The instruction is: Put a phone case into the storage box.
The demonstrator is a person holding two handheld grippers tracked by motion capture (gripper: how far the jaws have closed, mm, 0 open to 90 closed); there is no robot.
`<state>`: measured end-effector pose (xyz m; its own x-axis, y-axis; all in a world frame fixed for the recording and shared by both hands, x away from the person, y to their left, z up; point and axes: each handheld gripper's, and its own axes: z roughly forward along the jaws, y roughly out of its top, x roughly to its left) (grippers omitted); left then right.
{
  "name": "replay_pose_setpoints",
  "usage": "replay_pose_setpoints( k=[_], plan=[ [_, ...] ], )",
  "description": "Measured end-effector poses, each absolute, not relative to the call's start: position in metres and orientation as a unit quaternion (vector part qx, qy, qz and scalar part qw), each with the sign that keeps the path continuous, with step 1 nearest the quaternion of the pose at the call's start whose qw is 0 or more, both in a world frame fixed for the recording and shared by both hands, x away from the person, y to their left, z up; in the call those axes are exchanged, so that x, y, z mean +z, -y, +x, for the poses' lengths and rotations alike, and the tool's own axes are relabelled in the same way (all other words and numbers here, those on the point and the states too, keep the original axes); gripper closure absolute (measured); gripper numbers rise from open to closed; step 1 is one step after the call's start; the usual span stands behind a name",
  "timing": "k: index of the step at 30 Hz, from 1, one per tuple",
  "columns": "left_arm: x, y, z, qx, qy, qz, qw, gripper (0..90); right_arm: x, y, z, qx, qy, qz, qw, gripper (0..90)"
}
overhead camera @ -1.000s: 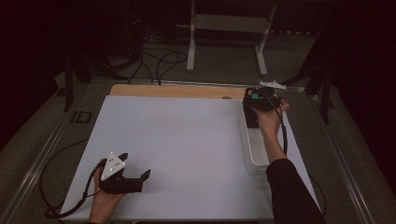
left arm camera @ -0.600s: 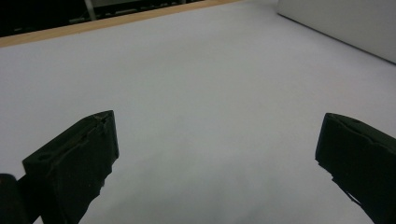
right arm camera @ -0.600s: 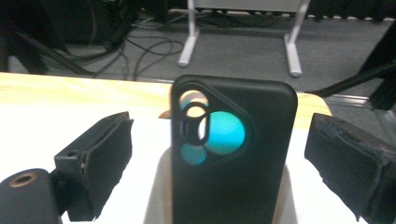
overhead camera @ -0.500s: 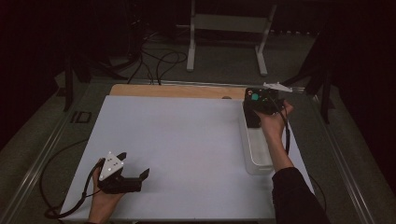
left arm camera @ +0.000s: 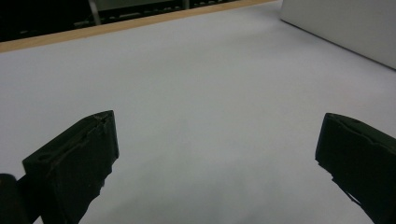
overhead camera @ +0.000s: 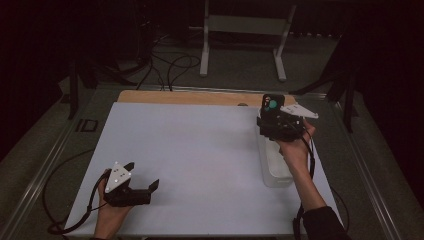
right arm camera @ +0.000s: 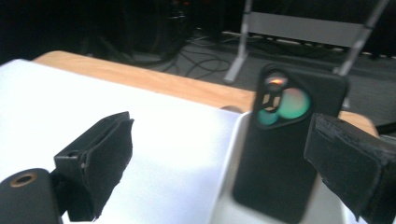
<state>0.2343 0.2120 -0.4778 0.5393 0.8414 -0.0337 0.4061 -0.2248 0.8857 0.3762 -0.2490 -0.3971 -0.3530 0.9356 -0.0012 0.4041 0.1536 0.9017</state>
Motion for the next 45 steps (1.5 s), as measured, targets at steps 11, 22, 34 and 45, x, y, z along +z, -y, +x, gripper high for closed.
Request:
replay_pose_setpoints(
  k=[11,22,34,45],
  plan=[
    [-0.476,-0.215,0.234,0.241,-0.42,0.743,0.463,0.0,-0.409,0.251,0.329,0.467,-0.701,0.451,0.293,8.2],
    [-0.472,-0.219,0.233,0.25,-0.422,0.736,0.467,0.0,-0.434,0.262,0.284,0.497,-0.696,0.427,0.293,8.2],
    [-0.469,-0.222,0.23,0.259,-0.42,0.735,0.465,0.0,-0.451,0.266,0.259,0.516,-0.695,0.41,0.289,8.2],
    [-0.467,-0.225,0.227,0.264,-0.414,0.728,0.478,0.0,-0.464,0.275,0.241,0.536,-0.68,0.403,0.298,8.2]
  ],
)
